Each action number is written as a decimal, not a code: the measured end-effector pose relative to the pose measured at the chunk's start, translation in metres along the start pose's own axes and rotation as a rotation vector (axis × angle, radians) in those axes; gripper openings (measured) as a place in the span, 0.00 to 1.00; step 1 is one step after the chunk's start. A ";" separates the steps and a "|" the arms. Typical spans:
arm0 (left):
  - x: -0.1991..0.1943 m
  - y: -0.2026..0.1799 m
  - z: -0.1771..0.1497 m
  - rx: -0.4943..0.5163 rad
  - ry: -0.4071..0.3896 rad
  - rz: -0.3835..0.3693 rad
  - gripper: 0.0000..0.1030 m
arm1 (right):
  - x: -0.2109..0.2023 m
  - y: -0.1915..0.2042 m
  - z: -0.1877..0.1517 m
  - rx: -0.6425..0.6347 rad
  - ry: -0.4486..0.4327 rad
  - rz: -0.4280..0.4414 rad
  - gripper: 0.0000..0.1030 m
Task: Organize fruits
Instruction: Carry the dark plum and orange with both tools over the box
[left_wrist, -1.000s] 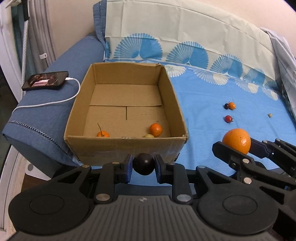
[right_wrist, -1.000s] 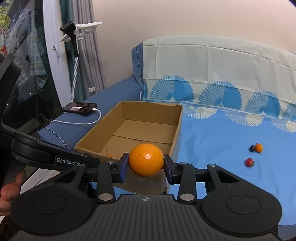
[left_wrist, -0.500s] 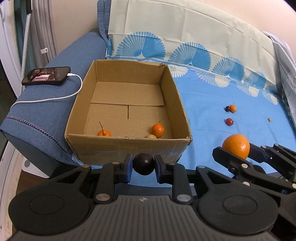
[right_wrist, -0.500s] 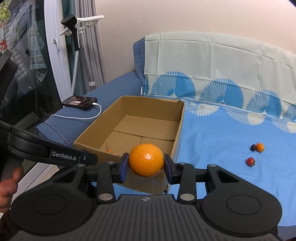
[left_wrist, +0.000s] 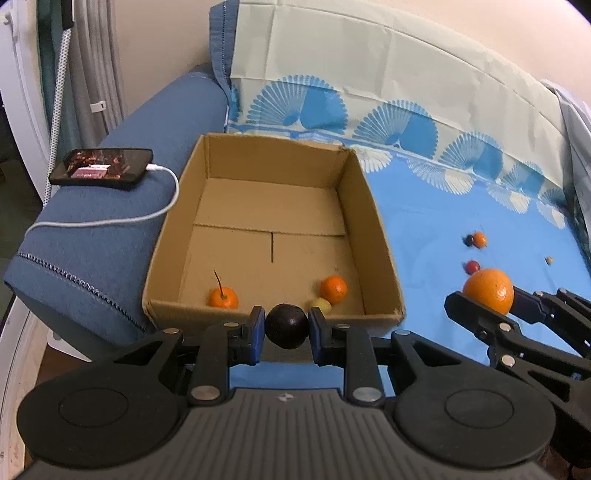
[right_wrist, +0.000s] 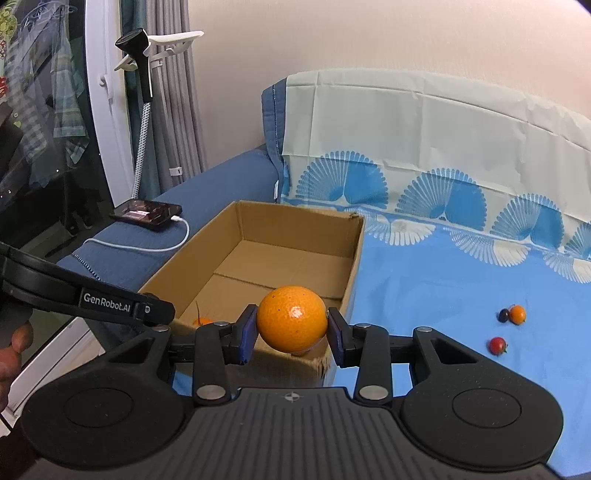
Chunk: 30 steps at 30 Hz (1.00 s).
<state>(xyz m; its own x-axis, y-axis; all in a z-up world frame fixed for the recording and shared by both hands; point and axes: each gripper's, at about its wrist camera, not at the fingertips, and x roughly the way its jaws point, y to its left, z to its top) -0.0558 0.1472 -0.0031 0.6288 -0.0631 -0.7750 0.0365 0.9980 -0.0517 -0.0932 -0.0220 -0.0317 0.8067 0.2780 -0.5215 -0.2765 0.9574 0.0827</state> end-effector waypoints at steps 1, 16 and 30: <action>0.002 0.001 0.002 -0.004 0.000 0.000 0.27 | 0.003 0.000 0.001 0.000 0.002 0.001 0.40; 0.060 0.021 0.044 -0.049 0.027 0.032 0.27 | 0.071 0.000 0.012 -0.025 0.070 0.011 0.40; 0.133 0.035 0.055 -0.041 0.115 0.084 0.27 | 0.138 0.001 0.006 -0.036 0.167 0.046 0.40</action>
<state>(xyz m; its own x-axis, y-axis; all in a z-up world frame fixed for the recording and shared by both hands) 0.0721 0.1743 -0.0736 0.5350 0.0186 -0.8446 -0.0457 0.9989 -0.0069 0.0215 0.0178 -0.0982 0.6951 0.3023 -0.6522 -0.3322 0.9397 0.0814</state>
